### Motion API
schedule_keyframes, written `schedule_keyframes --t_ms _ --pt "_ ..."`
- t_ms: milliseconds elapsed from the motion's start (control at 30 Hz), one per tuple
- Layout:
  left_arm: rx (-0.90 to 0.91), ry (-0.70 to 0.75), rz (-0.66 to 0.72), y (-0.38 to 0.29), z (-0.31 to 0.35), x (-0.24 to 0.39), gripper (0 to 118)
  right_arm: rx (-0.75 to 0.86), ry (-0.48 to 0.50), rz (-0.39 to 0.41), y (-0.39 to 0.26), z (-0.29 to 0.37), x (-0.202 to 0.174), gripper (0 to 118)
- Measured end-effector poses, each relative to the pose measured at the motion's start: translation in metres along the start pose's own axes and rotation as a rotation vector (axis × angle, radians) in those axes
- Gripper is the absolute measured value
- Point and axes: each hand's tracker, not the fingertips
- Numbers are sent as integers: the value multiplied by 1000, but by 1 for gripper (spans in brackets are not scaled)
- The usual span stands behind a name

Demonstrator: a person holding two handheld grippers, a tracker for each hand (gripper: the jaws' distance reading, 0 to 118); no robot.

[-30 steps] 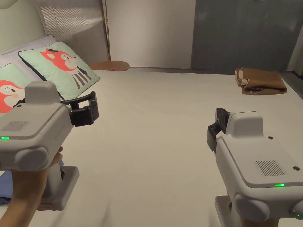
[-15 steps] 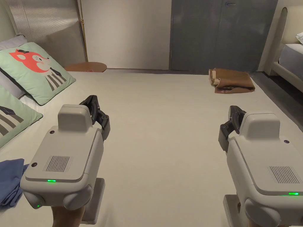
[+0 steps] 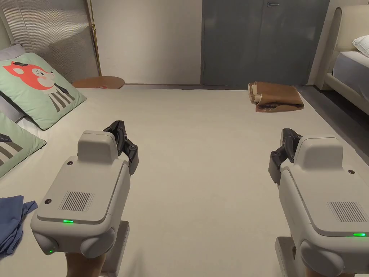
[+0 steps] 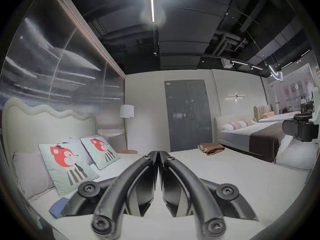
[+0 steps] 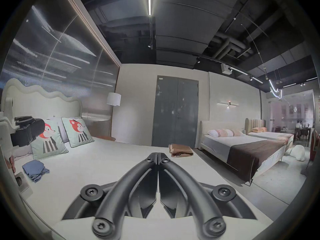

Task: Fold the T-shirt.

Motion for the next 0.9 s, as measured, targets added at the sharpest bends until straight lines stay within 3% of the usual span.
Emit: schedule_keyframes --t_ms 900 --pt "-23 -8 8 -3 0 1 0 -6 -1 10 2 0 0 0"
